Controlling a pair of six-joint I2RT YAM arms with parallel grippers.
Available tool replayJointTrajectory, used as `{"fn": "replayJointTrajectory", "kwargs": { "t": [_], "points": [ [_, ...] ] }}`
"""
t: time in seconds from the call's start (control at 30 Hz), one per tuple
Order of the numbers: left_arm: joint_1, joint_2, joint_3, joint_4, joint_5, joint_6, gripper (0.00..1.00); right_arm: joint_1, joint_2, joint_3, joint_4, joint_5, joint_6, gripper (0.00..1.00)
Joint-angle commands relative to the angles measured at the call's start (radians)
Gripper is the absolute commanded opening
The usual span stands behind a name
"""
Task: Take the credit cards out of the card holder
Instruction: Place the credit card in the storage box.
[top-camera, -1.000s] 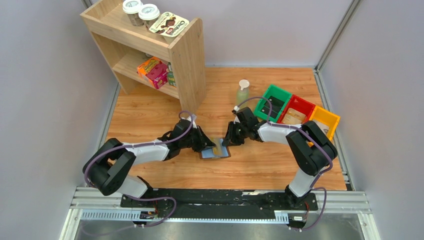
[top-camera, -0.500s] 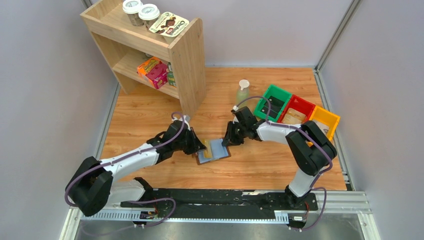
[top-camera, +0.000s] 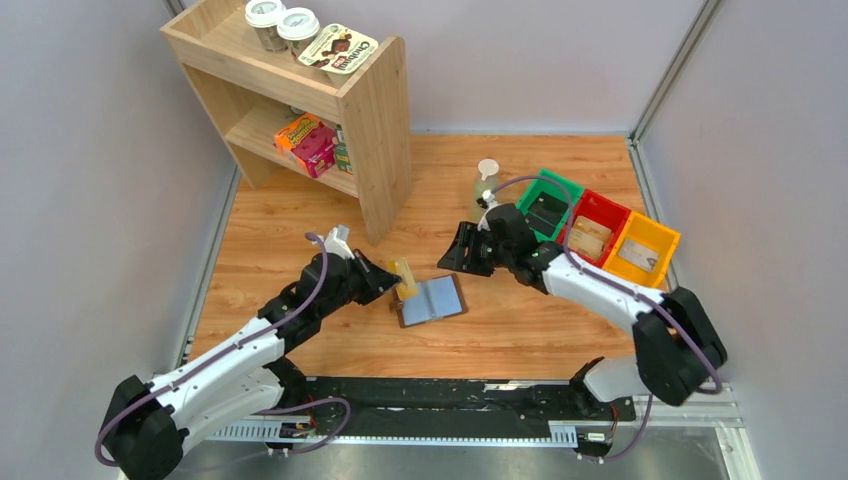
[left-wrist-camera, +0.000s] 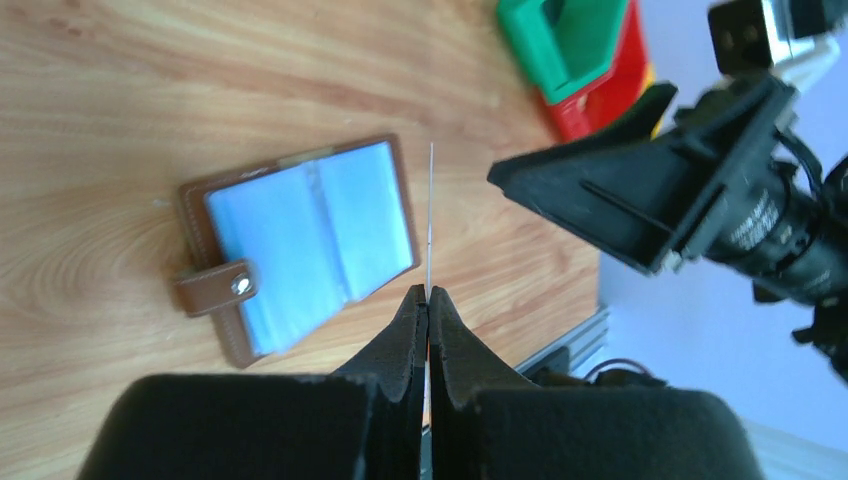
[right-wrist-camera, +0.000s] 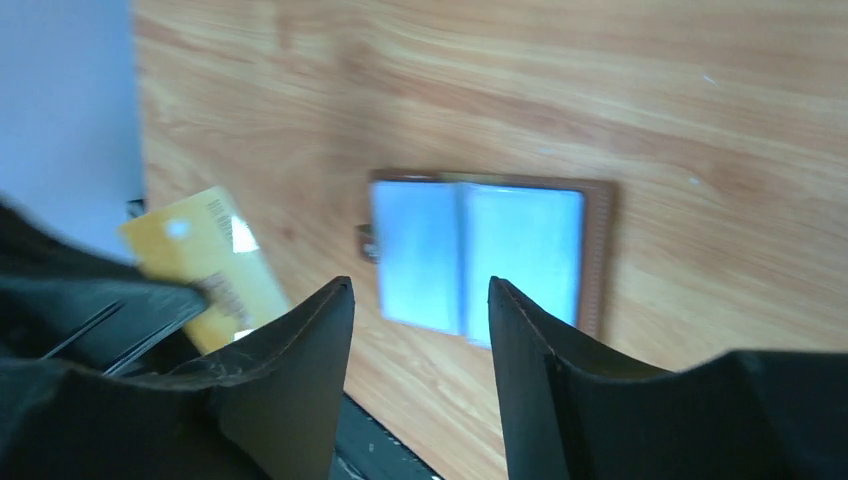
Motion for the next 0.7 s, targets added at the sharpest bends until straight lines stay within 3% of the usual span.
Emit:
{"fn": "replayJointTrajectory", "kwargs": {
  "t": [0.0,0.17,0.33,0.43,0.67],
  "points": [
    [-0.003,-0.045,-0.034,0.195,-0.061,-0.120,0.00,0.043,-0.161,-0.066,0.187,0.049,0.092,0.58],
    [-0.003,-0.042,-0.065,0.363,-0.092,-0.252,0.00,0.110,-0.296,-0.191,0.423,0.116,0.200,0.62],
    [-0.003,-0.011,-0.094,0.526,-0.127,-0.349,0.00,0.221,-0.387,-0.297,0.582,0.304,0.270,0.61],
    [-0.007,0.009,-0.091,0.609,-0.125,-0.366,0.00,0.261,-0.393,-0.335,0.705,0.338,0.295,0.60],
    [-0.022,0.045,-0.092,0.727,-0.132,-0.384,0.00,0.282,-0.330,-0.295,0.816,0.326,0.297,0.59]
  ]
}}
